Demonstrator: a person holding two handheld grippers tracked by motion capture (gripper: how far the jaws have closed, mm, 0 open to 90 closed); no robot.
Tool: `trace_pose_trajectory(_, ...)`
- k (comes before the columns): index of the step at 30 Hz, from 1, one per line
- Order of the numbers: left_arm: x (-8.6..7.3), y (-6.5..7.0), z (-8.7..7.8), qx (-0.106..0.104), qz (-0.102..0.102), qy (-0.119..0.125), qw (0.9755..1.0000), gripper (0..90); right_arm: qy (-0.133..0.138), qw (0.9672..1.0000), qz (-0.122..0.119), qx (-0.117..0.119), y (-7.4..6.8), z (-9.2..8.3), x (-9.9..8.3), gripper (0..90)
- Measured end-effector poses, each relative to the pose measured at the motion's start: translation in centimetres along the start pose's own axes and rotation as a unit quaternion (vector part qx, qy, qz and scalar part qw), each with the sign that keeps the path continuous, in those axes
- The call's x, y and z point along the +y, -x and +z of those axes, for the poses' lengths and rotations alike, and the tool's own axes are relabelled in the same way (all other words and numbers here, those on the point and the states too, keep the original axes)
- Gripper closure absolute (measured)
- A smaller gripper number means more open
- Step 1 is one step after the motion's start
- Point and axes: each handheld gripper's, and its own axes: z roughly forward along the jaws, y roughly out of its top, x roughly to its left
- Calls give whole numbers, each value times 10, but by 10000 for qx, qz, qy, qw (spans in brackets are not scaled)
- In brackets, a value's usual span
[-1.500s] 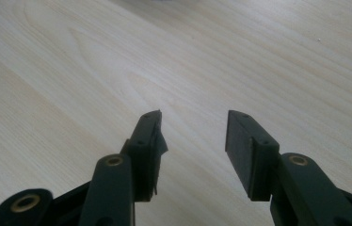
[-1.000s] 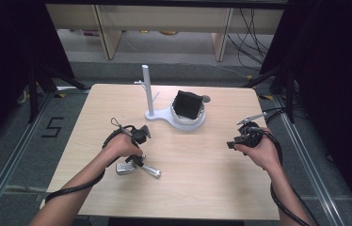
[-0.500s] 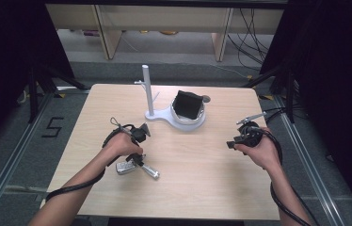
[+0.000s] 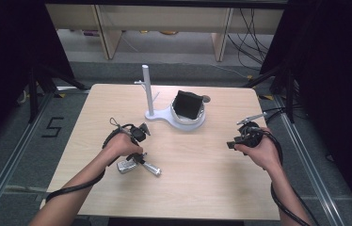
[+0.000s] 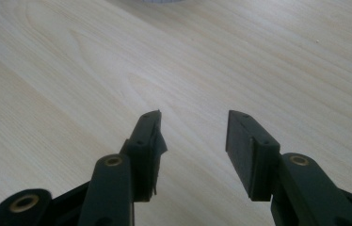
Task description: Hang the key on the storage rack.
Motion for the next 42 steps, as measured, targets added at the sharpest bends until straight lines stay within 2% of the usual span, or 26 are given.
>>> trace_pose_trajectory(3,0,-2,0,17,-85,71,9999,752,6,10000,88,33,-1,1,-1,565)
trace_pose_trajectory(5,0,-2,0,34,-125,114,9999,754,-37,10000,76,32,-1,1,-1,566)
trace_pose_trajectory(6,0,-1,-1,51,-137,139,9998,756,-22,10000,-21,27,0,1,-1,566)
trace_pose_trajectory(11,0,0,-4,91,-72,116,9999,760,-16,10000,-27,-14,1,0,0,565)
trace_pose_trajectory(16,-2,1,-14,94,-161,451,9988,764,-12,10000,-62,16,1,-1,0,566)
trace_pose_trajectory(19,-4,-2,-14,84,-52,437,9990,764,-12,10000,-43,-6,1,0,0,566)
trace_pose_trajectory(21,-6,-2,-11,64,-116,351,9993,764,-11,10000,-50,-22,1,0,0,566)
trace_pose_trajectory(22,-6,-2,-9,36,-129,389,9992,763,-14,10000,-24,-16,1,0,0,566)
trace_pose_trajectory(24,-5,-3,-7,20,-17,255,9997,762,2,10000,-14,-2,1,1,0,566)
trace_pose_trajectory(26,-5,-3,-6,28,-71,264,9996,760,13,10000,-37,-2,1,1,0,566)
trace_pose_trajectory(28,-3,-3,-5,50,-20,213,9998,757,-15,10000,-41,-8,1,0,0,566)
trace_pose_trajectory(35,-2,1,-7,90,-38,414,9991,723,35,9999,-91,-29,3,0,-1,565)
trace_pose_trajectory(36,-1,0,-9,108,66,369,9992,719,28,9999,-98,-31,4,0,-1,566)
trace_pose_trajectory(38,0,0,-9,114,55,371,9992,713,26,9999,-94,-26,4,0,-1,566)
trace_pose_trajectory(39,0,1,-8,109,-36,367,9993,712,41,9999,-94,-28,4,0,-1,566)
trace_pose_trajectory(41,1,1,-6,99,-77,412,9991,718,44,9999,-97,-28,3,0,-2,566)
trace_pose_trajectory(42,2,0,-6,135,53,351,9993,724,50,9999,-94,-26,3,0,-1,566)
